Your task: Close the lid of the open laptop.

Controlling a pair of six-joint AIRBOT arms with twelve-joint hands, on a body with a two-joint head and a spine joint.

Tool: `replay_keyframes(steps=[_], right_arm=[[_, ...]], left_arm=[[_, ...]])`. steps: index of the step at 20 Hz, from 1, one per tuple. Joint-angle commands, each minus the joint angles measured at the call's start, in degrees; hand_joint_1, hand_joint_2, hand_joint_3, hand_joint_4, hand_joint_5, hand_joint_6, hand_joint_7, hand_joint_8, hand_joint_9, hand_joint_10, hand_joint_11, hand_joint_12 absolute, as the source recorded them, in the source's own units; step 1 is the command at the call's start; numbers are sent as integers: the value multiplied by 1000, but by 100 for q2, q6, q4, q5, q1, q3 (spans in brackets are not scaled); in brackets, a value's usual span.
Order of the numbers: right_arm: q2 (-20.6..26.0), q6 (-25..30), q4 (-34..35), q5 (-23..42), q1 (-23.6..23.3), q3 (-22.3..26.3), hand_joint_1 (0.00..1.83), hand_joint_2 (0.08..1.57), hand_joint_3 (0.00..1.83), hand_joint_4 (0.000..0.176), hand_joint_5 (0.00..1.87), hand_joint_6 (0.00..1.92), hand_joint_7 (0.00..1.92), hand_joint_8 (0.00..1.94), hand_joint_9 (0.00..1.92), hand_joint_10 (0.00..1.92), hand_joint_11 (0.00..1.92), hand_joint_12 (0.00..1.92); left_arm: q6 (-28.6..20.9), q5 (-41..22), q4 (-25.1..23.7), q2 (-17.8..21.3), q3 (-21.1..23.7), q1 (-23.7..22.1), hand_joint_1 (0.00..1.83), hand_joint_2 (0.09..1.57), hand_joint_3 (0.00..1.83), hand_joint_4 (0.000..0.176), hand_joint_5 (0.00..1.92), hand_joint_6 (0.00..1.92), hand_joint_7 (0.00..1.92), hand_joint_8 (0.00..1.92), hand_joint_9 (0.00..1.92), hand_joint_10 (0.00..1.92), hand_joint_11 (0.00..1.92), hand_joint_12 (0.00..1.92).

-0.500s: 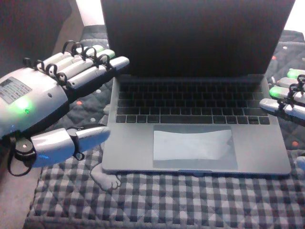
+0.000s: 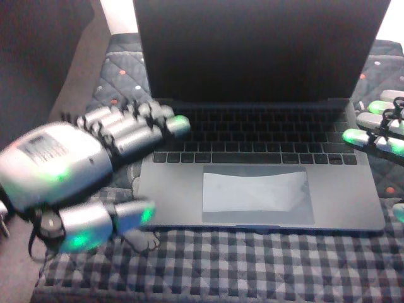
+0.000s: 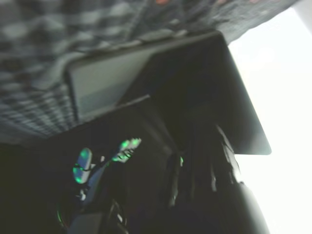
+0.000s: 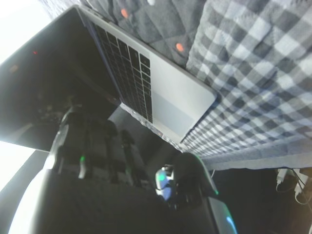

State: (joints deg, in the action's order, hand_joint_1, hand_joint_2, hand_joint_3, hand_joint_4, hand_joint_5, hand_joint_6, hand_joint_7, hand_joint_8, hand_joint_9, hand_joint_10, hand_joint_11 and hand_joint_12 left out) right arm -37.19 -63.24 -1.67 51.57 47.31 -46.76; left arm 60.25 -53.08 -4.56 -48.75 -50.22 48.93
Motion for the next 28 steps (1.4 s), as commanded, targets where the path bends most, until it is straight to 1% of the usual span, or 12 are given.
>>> replay_keyframes(steps=[1,3,4,10,12,15,18,21,25,26,27,28], right_arm=[[51,-28,105,678,-62,-31,0,1390,0,0,0,0,0,0,0,0,0,0],[54,-28,108,695,-71,-37,0,1393,0,0,0,0,0,0,0,0,0,0],[54,-28,108,696,-78,-38,0,1371,0,72,0,0,0,0,0,0,0,0],[55,-27,106,715,-136,-44,32,1379,0,95,0,0,0,0,0,0,0,0],[55,-27,106,750,-172,-47,72,1388,0,87,0,0,0,0,0,0,0,0],[54,-27,105,842,-227,-55,155,1401,2,148,0,0,0,0,0,0,0,0],[2,-26,106,928,-336,-91,204,1394,0,123,0,0,0,0,0,0,0,0],[-152,-26,-50,912,-785,-194,186,1355,0,128,0,0,0,0,0,0,0,0],[-492,-25,-254,664,-1517,-446,382,1341,0,92,0,0,0,0,0,0,0,0],[-626,-25,-291,527,-1770,-561,354,1332,12,72,0,0,0,0,0,0,0,466],[-699,-24,-311,444,-1901,-623,341,1341,6,76,0,0,0,0,0,0,0,762],[-782,-23,-328,346,-2075,-694,315,1358,4,63,0,0,0,0,0,0,0,464]], left_arm=[[-88,-494,24,-51,-23,5,276,1473,0,22,21,8,0,0,0,0,0,324],[-158,-333,-2,-173,-53,98,126,1493,6,2,5,2,0,0,0,0,0,469],[-197,-265,-3,-225,-75,140,187,1475,0,8,28,8,5,1,19,6,0,525],[-467,68,-77,-522,-195,318,197,1465,1,0,90,5,60,3,51,10,0,346],[-602,65,-71,-567,-236,359,157,1472,1,0,86,5,54,3,61,10,0,307],[-625,141,-77,-643,-278,363,103,1472,0,10,82,7,46,2,42,5,0,242],[-672,205,-82,-701,-303,375,136,1464,0,21,56,3,13,4,0,0,0,50],[-695,190,-81,-702,-311,393,102,1465,0,15,60,1,7,0,0,0,0,85],[-700,183,-73,-713,-341,404,64,1470,1,24,43,0,0,0,0,0,0,3],[-701,178,-64,-721,-354,407,105,1468,0,4,71,10,29,8,11,4,37,26],[-701,183,-64,-723,-357,407,70,1472,0,13,72,2,28,3,9,1,7,162],[-701,189,-65,-725,-361,407,35,1475,0,18,60,1,15,3,1,0,1,168]])
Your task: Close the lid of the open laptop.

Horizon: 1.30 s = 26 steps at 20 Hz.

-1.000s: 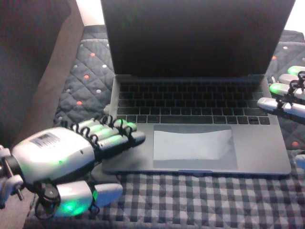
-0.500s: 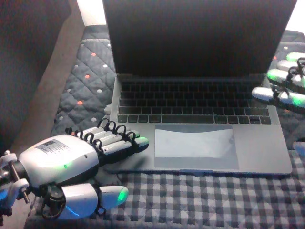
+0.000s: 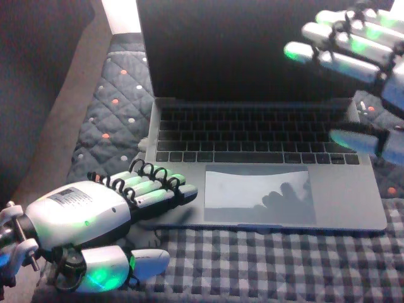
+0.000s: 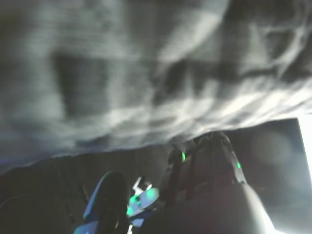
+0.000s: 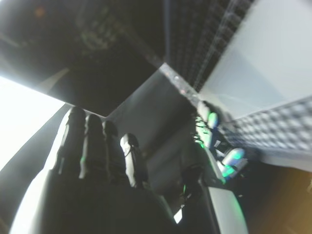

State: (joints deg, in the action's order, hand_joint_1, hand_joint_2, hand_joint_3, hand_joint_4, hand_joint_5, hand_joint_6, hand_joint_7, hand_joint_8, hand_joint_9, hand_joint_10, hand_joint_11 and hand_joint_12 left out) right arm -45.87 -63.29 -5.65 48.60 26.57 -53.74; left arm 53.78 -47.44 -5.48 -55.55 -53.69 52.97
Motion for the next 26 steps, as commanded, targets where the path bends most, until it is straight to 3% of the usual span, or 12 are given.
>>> replay_keyframes(steps=[1,4,6,7,8,9,10,14,21,23,25,26], right_arm=[[20,-19,41,542,-183,-48,267,1384,1,83,0,0,0,0,0,0,0,260],[-67,-16,6,433,-533,-158,183,1375,0,94,0,0,0,0,0,0,0,1],[-84,-25,-98,426,-765,-170,181,1320,24,114,0,0,0,0,35,17,0,1599],[-106,-157,-96,404,-913,-173,76,1298,11,144,0,0,0,0,6,3,0,1857],[-124,-373,-63,285,-1093,-169,15,1353,0,87,0,0,0,0,0,0,0,921],[-146,-527,-55,154,-1217,-170,17,1323,0,85,0,0,0,0,0,0,0,183],[-180,-793,-49,-37,-1364,-166,60,1310,0,61,0,0,0,0,0,0,0,36],[-410,-1450,205,-956,-2159,-314,94,1391,17,1,0,0,0,0,0,0,0,0],[-749,-1474,826,-1612,-2369,-876,161,1426,8,10,0,0,0,0,0,0,0,0],[-780,-1476,888,-1752,-2368,-945,248,1411,0,45,0,0,0,0,0,0,0,0],[-822,-1476,902,-1844,-2367,-982,403,1349,0,40,0,0,0,0,3,7,1,173],[-841,-1476,902,-1867,-2367,-989,472,1324,0,6,0,0,0,0,40,15,0,514]], left_arm=[[-54,-378,27,-57,-20,2,65,1473,0,11,66,4,14,2,0,0,0,158],[-57,-353,28,-93,-49,-2,187,1460,0,17,79,6,29,6,0,0,0,134],[-57,-340,28,-111,-64,-3,183,1465,0,5,93,7,51,5,13,4,0,137],[-61,-331,28,-116,-70,-4,152,1466,1,6,87,2,46,1,7,1,0,123],[-70,-323,28,-123,-76,-4,204,1458,0,0,105,8,61,5,19,5,0,144],[-74,-320,28,-129,-81,-3,216,1457,0,0,103,6,63,5,20,5,0,149],[-84,-298,27,-175,-105,-1,241,1445,0,4,93,1,46,2,4,1,0,95],[-159,-296,10,-221,-140,-6,219,1452,0,15,58,0,4,1,8,2,0,211],[-207,-238,-42,-294,-166,-38,215,1441,0,45,25,10,0,0,1,0,0,123],[-225,-257,-42,-294,-167,-36,242,1440,0,43,29,11,0,0,0,0,0,71],[-226,-256,-41,-294,-165,-36,237,1442,1,36,37,9,0,0,0,0,0,121],[-232,-255,-41,-296,-164,-34,218,1442,1,42,33,6,0,0,0,0,0,130]])
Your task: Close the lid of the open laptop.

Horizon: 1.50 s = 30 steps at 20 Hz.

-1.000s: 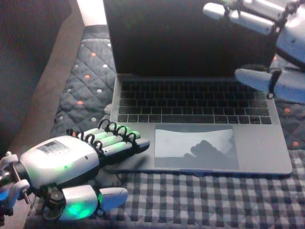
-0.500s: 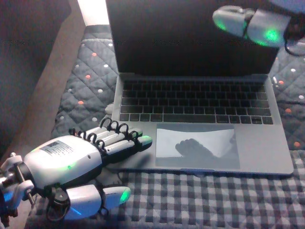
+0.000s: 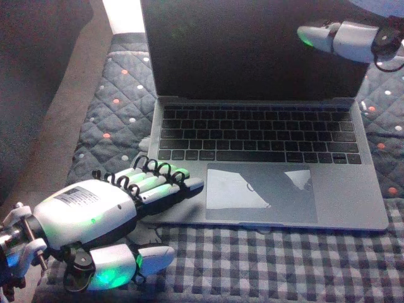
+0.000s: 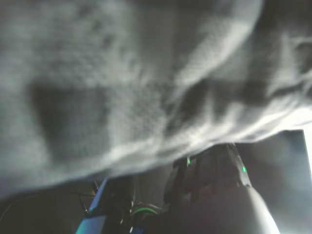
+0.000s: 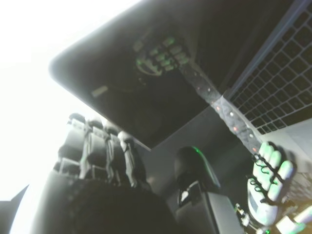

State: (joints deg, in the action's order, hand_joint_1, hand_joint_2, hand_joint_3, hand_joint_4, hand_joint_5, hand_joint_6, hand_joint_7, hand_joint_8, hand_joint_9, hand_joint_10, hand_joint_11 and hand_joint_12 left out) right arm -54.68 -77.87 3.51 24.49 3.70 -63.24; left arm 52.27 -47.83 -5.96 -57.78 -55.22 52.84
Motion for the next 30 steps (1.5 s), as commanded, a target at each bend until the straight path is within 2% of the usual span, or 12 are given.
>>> replay_keyframes(steps=[1,6,8,11,14,19,22,24,26,28,29,30], right_arm=[[34,-18,-13,539,-81,-40,477,1308,0,5,0,0,0,0,23,13,0,927],[46,-17,-20,538,-79,6,584,1281,0,0,160,15,381,186,226,1215,211,1902],[89,-15,-78,542,-78,92,627,1275,0,0,274,68,287,964,311,1522,345,1920],[315,-6,-347,547,-53,460,626,1283,1,0,11,1216,118,1362,116,1587,115,1921],[514,112,-822,566,54,838,640,1285,5,0,0,1651,0,1473,1,1614,28,1921],[702,2718,-2646,1225,563,855,589,1212,0,0,0,1679,0,1647,0,1788,7,1921],[781,3514,-3171,1540,836,894,517,1192,0,0,0,1419,34,1249,10,1468,34,1863],[860,3759,-3287,1655,1123,981,550,1182,0,0,0,1422,74,1196,13,1382,2,1843],[924,3795,-3286,1705,1364,1035,498,1192,0,0,0,1491,129,1295,49,1530,0,1905],[966,3877,-3286,1708,1570,1057,457,1218,6,0,0,1275,34,1423,24,1720,82,1920],[978,3926,-3286,1707,1653,1057,481,1241,11,0,0,1325,69,1478,96,1787,170,1921],[990,3961,-3285,1707,1782,1055,477,1259,13,0,0,1414,77,1492,86,1775,111,1921]], left_arm=[[-82,-213,7,-77,-10,-21,202,1443,1,44,32,4,0,0,0,0,0,139],[-84,-209,7,-89,-14,-17,210,1444,0,33,37,2,0,0,0,0,0,138],[-86,-208,10,-89,-15,-13,208,1445,0,31,39,3,0,0,0,0,0,105],[-87,-205,28,-87,-12,-9,214,1440,0,37,46,3,0,0,5,2,0,176],[-87,-215,102,-51,3,42,271,1423,0,25,89,16,27,7,28,9,0,215],[-85,-274,276,6,29,137,245,1437,0,28,70,4,6,3,0,0,0,94],[-84,-349,338,55,67,191,286,1437,0,0,89,8,13,2,0,0,0,144],[-82,-524,346,126,144,224,212,1438,1,34,63,1,11,0,0,0,0,35],[-57,-770,336,232,261,254,224,1437,1,24,125,0,85,0,49,1,0,253],[46,-1203,315,461,480,296,262,1454,0,1,364,69,441,80,397,163,6,1231],[45,-1465,311,569,552,325,242,1471,1,45,495,241,610,351,408,836,108,1606],[45,-1748,307,683,632,361,588,1421,0,150,477,1412,657,842,505,1279,338,1793]])
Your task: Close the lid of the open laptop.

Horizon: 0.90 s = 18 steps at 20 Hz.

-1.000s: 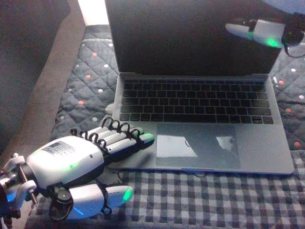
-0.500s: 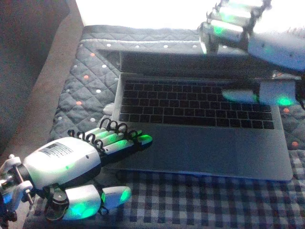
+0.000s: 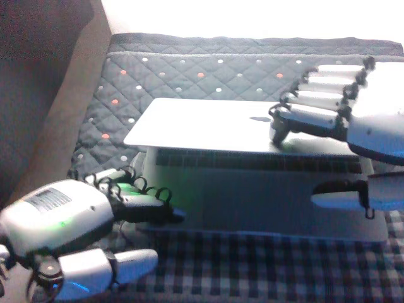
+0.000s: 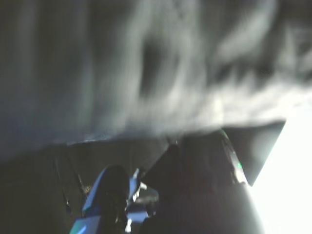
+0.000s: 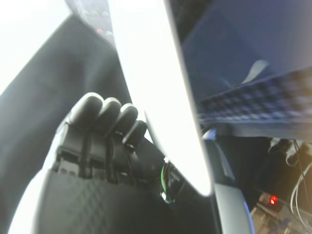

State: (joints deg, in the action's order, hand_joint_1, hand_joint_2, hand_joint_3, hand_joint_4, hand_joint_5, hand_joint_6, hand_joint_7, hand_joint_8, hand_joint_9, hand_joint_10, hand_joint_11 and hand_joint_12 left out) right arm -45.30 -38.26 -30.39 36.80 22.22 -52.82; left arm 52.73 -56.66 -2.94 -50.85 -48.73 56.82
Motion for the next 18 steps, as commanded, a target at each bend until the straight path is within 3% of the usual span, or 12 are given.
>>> replay_keyframes(steps=[1,2,3,4,5,6,7,8,12,13,15,18], right_arm=[[57,19,106,473,59,8,504,1280,15,0,30,1413,148,1332,145,1653,139,1921],[61,30,122,464,175,7,512,1336,22,0,5,1280,154,1376,165,1704,189,1921],[61,45,143,431,280,5,510,1356,20,0,0,907,96,1391,88,1777,149,1921],[60,57,142,355,358,8,513,1362,15,0,0,940,107,1431,87,1806,161,1921],[50,63,141,259,433,12,516,1363,9,0,0,1207,103,1440,87,1760,158,1921],[42,63,139,194,495,16,526,1384,12,0,3,1316,77,1424,44,1700,88,1921],[39,63,139,125,582,23,540,1388,9,0,0,1259,76,1390,67,1660,87,1921],[38,63,129,39,659,40,454,1420,12,0,0,1231,86,1230,85,1571,114,1921],[-22,63,-11,-270,758,72,371,1425,3,0,41,1100,224,1003,183,1372,132,1888],[-58,63,-60,-373,770,71,356,1446,4,0,72,933,290,760,189,1164,20,1778],[-76,63,-75,-410,800,71,405,1441,0,0,127,739,392,353,260,813,0,1684],[-64,86,-73,-408,809,69,331,1433,0,0,184,602,493,156,376,705,172,1674]], left_arm=[[-3,-1198,5,117,73,8,1032,1331,0,0,578,1375,711,1490,698,1511,614,1816],[-3,-1443,6,195,114,46,972,1315,0,0,643,1476,783,1493,801,1584,767,1779],[-2,-1689,16,303,171,96,910,1346,6,0,605,1584,832,1581,830,1726,612,1825],[1,-1916,42,391,212,148,947,1354,5,0,597,1608,879,1645,883,1817,566,1824],[15,-2183,103,481,255,212,974,1326,0,0,653,1550,930,1656,924,1855,717,1902],[101,-2307,176,536,290,250,770,1391,21,66,533,1723,875,1643,870,1839,699,1917],[211,-2408,290,567,304,275,723,1413,29,89,499,1773,889,1575,897,1787,784,1920],[250,-2487,406,567,276,278,1052,1360,42,0,575,1524,573,1845,679,1862,639,1921],[351,-2690,681,524,180,271,1003,1416,10,0,561,1710,412,1795,406,1714,407,1920],[374,-2735,724,516,164,265,987,1425,4,21,516,1717,434,1810,412,1681,455,1914],[398,-2760,757,513,145,250,1011,1415,0,0,485,1646,499,1827,453,1680,570,1904],[407,-2745,805,505,109,232,1052,1405,0,0,426,1634,585,1787,553,1657,683,1893]])
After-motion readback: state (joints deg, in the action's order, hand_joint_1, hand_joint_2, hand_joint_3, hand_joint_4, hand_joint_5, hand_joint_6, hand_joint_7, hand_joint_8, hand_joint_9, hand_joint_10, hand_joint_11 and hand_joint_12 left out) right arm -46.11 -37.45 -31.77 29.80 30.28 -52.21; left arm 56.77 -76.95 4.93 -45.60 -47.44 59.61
